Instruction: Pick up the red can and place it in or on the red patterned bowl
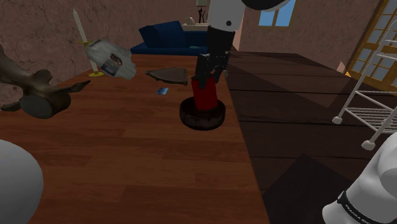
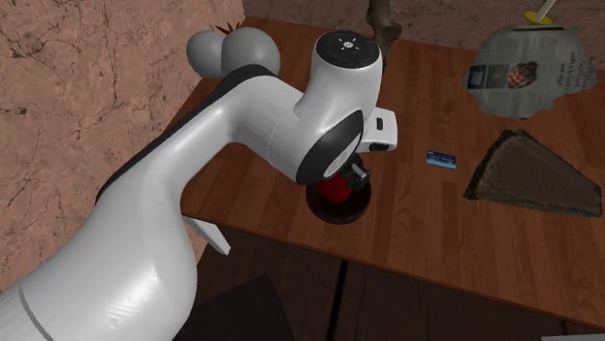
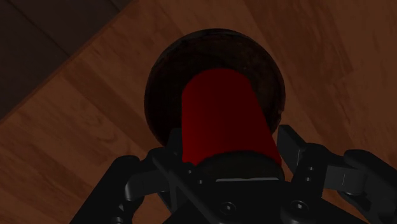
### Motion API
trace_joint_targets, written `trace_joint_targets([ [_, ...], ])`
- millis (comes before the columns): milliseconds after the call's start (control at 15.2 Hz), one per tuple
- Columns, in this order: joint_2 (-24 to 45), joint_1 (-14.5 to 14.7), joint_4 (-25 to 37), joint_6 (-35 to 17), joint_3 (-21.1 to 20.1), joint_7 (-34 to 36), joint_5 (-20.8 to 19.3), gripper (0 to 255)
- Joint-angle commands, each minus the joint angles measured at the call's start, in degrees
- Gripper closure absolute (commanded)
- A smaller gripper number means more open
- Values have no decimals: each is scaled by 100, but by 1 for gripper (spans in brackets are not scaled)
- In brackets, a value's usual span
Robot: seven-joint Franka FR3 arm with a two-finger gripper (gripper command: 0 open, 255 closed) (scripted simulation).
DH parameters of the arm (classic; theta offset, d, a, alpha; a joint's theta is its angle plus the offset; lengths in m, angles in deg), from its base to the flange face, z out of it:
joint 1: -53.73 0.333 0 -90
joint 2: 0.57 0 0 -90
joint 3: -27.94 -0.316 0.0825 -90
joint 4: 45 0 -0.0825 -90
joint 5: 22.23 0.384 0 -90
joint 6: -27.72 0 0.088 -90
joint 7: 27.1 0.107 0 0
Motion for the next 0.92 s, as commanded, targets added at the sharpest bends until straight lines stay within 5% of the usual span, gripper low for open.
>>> trace_joint_targets([
  [0,-1,0,-10,-16,-1,0,0,255],
  [264,-1,0,-10,-16,-1,0,0,255],
  [330,-1,0,-10,-15,-1,0,0,0],
  [660,0,0,-9,-15,-1,0,0,0],
  [858,-14,-17,552,560,31,4,-3,0],
])
